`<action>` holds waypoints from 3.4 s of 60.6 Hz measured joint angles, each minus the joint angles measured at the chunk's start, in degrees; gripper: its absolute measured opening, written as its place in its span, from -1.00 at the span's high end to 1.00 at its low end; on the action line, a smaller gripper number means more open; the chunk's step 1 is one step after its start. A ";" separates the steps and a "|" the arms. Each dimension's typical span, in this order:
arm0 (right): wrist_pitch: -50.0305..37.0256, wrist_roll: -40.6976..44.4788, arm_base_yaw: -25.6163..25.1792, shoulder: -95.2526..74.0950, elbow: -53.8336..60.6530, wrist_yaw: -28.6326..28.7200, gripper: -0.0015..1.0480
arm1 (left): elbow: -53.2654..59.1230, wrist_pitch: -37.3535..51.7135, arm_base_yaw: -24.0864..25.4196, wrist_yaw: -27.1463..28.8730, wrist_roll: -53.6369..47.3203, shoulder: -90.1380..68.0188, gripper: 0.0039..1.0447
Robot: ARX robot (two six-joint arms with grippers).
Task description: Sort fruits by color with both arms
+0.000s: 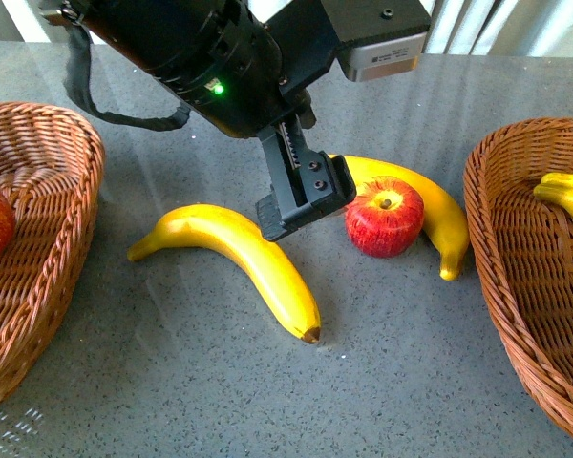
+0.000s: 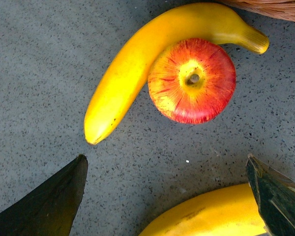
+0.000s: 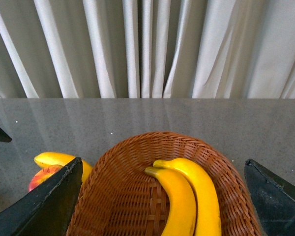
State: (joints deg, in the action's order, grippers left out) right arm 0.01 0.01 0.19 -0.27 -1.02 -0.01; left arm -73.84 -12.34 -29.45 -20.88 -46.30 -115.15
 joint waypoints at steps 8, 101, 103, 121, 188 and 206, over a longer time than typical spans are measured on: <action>0.00 0.00 0.00 0.00 0.00 0.00 -0.82 | -1.57 -0.04 -0.66 -0.46 -0.59 -2.05 -0.83; 0.00 0.00 0.00 0.00 0.00 0.00 -0.82 | -12.81 0.15 -5.77 -4.66 -1.16 -15.74 -0.83; 0.00 0.00 0.00 0.00 0.00 0.00 -0.82 | -12.85 0.35 -5.88 -4.66 -1.01 -15.82 -0.83; 0.00 0.00 0.00 0.00 0.00 0.00 -0.82 | -13.14 0.90 -6.47 -3.93 -0.50 -16.52 -0.83; 0.00 0.00 0.00 0.00 0.00 0.00 -0.82 | -0.79 4.63 1.46 -1.99 -3.82 -3.19 -0.29; 0.00 0.00 0.00 0.00 0.00 0.00 -0.82 | 4.50 4.72 14.40 -4.02 -4.13 8.83 -0.29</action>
State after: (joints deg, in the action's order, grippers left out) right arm 0.01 0.01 0.19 -0.27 -1.02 -0.01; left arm -69.34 -7.62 -15.05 -24.91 -50.43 -106.32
